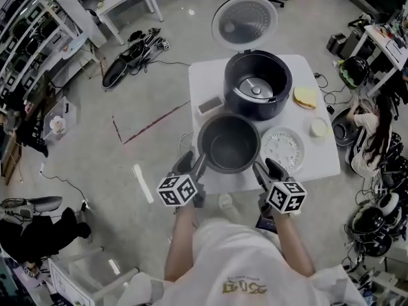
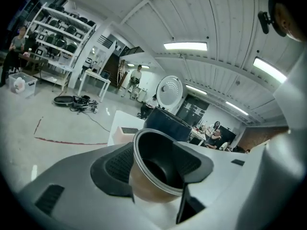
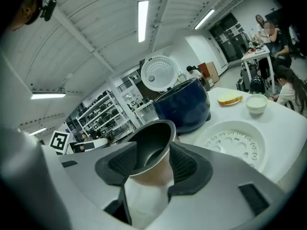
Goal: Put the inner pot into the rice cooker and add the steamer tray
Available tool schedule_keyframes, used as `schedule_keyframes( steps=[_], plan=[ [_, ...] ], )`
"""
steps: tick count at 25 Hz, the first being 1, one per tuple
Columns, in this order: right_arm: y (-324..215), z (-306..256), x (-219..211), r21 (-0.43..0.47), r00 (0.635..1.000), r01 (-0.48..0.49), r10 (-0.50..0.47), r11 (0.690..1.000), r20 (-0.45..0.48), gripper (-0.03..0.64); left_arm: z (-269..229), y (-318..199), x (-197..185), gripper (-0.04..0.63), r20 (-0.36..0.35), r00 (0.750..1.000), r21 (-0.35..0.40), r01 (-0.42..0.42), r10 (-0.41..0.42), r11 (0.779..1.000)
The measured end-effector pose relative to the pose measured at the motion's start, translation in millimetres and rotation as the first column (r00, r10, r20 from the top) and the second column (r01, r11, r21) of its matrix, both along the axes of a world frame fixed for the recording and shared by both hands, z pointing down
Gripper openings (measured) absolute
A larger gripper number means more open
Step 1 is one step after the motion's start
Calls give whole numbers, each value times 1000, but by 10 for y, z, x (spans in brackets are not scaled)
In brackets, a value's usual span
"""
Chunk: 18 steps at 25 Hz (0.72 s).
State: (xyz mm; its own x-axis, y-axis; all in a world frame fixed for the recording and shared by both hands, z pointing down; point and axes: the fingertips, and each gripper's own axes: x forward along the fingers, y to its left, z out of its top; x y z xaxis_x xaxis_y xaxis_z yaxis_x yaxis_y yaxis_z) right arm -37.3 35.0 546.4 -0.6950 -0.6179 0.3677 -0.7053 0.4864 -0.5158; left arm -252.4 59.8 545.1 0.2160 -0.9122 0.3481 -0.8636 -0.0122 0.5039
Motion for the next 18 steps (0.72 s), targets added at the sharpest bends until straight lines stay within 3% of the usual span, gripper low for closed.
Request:
schedule_keyframes(
  steps=[6,11,18],
  plan=[
    [-268,165,-48,-51,998,-59,58,997,-16,206,245,-272,-62,253,-26,999,-65,-49,47,997],
    [-410,325,-100,-74,996,-86,84,994,-40,192,434,-396,-113,245,-1,996,-108,-91,92,990],
    [-455,537,-179,-138,994,-102,97,985,-41,189,593,-508,-96,210,-33,992,-138,-126,123,982]
  ],
)
